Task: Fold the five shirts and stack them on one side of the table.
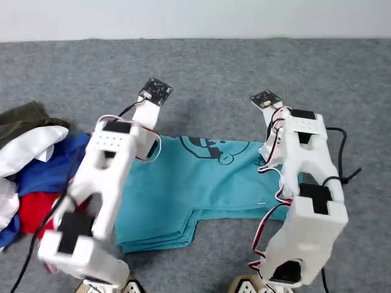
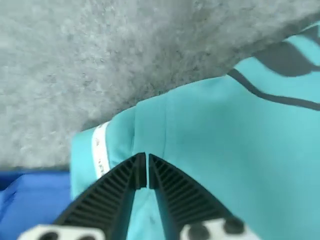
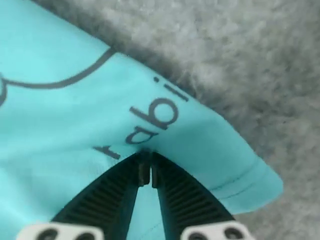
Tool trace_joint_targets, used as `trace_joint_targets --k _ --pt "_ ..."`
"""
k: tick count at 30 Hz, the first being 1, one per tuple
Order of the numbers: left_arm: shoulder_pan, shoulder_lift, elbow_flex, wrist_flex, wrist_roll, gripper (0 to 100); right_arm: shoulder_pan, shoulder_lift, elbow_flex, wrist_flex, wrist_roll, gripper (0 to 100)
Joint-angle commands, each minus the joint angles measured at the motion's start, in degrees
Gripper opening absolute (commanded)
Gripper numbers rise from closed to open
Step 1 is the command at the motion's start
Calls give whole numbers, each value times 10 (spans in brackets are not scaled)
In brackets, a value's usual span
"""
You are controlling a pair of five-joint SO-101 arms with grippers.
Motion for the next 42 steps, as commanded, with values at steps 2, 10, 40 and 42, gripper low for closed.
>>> trace_joint_targets --k 2,10,40,42 --pt "-40 99 -104 36 4 16 13 3 -23 -37 -2 18" --pt "-119 147 -175 105 0 15 29 0 -96 -11 -2 18" --pt "-75 -213 -175 383 -55 16 -32 -49 105 208 -47 23" --pt "-75 -222 -175 389 -55 16 -5 -30 109 188 -29 23"
